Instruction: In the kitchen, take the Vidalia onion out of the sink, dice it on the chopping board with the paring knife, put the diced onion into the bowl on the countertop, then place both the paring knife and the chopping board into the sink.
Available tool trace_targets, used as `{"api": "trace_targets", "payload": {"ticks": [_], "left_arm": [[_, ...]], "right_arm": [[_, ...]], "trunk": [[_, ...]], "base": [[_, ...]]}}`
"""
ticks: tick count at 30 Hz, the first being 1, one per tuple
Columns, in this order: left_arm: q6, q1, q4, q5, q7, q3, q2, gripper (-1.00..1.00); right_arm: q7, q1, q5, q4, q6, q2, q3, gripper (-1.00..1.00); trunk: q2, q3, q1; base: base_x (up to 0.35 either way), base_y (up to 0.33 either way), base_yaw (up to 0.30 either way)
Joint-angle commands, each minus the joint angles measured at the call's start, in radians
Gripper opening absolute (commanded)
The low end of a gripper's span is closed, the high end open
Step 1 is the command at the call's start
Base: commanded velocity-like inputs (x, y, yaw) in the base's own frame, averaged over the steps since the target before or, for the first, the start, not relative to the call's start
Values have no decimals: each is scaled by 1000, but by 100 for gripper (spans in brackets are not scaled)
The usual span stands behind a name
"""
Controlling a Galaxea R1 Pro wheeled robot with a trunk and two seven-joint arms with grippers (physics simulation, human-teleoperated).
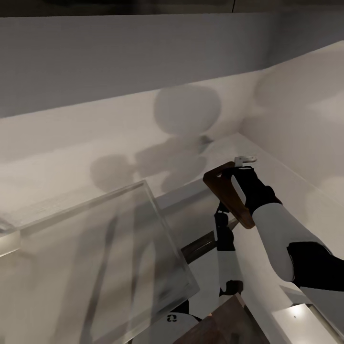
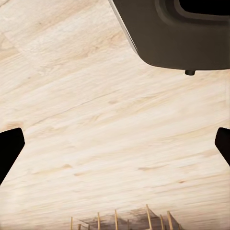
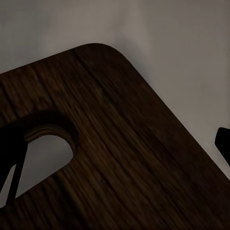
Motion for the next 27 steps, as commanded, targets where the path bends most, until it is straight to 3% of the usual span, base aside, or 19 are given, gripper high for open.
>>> {"api": "trace_targets", "payload": {"ticks": [1,27], "left_arm": [[-1,1,-2,1,0,0,0,100],[-1,1,-1,-1,0,1,4,100]], "right_arm": [[-1,0,-2,34,8,-1,4,100],[-1,0,-6,-34,7,11,4,100]], "trunk": [[-1,-1,1],[-1,-32,1]], "base": [[0,0,0],[0,0,0]]}}
